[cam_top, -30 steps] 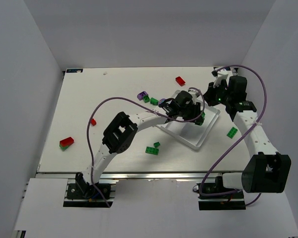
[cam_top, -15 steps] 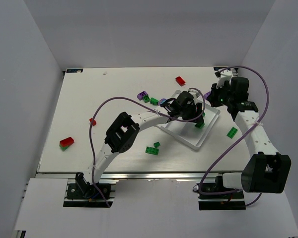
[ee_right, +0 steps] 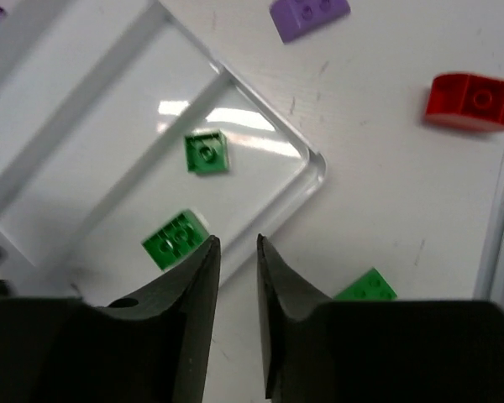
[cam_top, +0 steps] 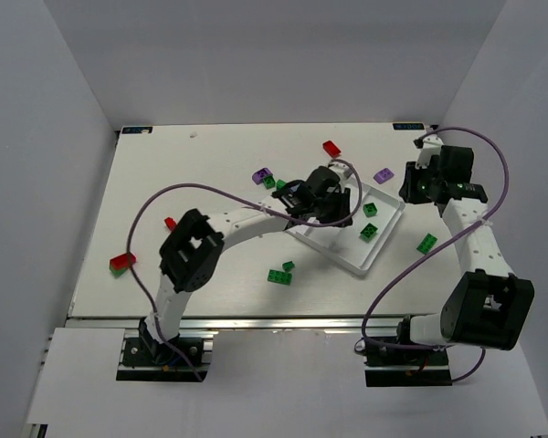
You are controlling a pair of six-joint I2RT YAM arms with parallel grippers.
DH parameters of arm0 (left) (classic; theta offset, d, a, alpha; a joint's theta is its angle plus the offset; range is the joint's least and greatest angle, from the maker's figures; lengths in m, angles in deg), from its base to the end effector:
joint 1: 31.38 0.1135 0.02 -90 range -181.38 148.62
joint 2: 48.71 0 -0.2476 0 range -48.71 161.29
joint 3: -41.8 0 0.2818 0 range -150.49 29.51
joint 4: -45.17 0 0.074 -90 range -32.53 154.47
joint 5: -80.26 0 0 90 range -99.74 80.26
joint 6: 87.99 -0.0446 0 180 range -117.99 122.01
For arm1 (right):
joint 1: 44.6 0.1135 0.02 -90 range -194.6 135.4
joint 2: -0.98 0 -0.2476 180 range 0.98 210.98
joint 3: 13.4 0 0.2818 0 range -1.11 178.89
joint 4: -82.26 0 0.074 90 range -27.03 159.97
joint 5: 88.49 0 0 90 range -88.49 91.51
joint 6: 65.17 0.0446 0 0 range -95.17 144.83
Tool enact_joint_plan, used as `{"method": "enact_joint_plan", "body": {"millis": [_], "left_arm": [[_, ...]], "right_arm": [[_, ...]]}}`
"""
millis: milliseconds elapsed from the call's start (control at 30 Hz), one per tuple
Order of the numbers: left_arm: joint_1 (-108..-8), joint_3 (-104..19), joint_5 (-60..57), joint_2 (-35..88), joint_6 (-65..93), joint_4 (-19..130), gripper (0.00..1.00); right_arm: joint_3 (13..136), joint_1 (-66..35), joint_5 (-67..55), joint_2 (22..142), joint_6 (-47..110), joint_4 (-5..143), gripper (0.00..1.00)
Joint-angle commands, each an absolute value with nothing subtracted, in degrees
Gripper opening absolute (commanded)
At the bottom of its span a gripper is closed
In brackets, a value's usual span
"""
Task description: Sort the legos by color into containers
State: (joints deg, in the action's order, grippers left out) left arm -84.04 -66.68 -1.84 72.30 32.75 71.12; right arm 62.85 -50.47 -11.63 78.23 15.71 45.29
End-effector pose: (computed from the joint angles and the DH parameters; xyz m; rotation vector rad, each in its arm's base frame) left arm 0.3076 -0.4133 0.1910 0.5362 2.3470 -0.8964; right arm 0.3389 -0.0247 0.2778 -0.1870 2.2076 0.1118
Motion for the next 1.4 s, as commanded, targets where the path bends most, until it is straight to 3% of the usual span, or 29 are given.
{"method": "enact_joint_plan", "body": {"millis": [0,33,67,167,200,233,400,533,933,1367], "left_arm": [[-83.85,-61.74,-7.35,59.50,31.10,71.44,0.44],[-83.76,-58.77,-9.80,57.66,31.36,72.14,0.54],[-83.76,-57.26,-11.66,55.90,31.45,72.40,0.58],[-83.58,-52.08,-15.96,49.04,31.97,73.28,0.66],[-83.50,-51.10,-16.94,46.24,32.24,73.55,0.66],[-83.32,-50.22,-17.82,44.82,32.41,73.98,0.67],[-82.53,-43.46,-22.83,37.70,34.17,73.73,0.69],[-82.09,-39.23,-24.24,33.04,36.02,73.02,0.69],[-82.09,-34.04,-24.86,30.48,40.32,73.55,0.69],[-82.18,-35.09,-23.36,32.06,41.91,74.34,0.68]], "right_arm": [[64.19,-51.81,-7.46,79.73,11.04,36.15,0.31],[64.02,-52.94,-5.54,80.51,11.12,33.70,0.40],[63.93,-53.56,-4.39,80.96,11.82,32.72,0.42],[63.93,-56.54,-3.05,82.10,14.54,29.03,0.51],[63.32,-57.16,-3.58,82.10,15.16,28.32,0.59],[62.79,-57.52,-4.37,81.58,15.60,28.05,0.89],[58.92,-57.52,-2.01,81.49,22.87,29.71,0.89],[59.18,-57.52,7.03,86.31,30.69,29.37,0.90],[54.18,-57.61,20.05,92.47,40.47,38.50,0.84],[57.07,-58.14,11.71,97.75,44.87,36.22,0.83]]}}
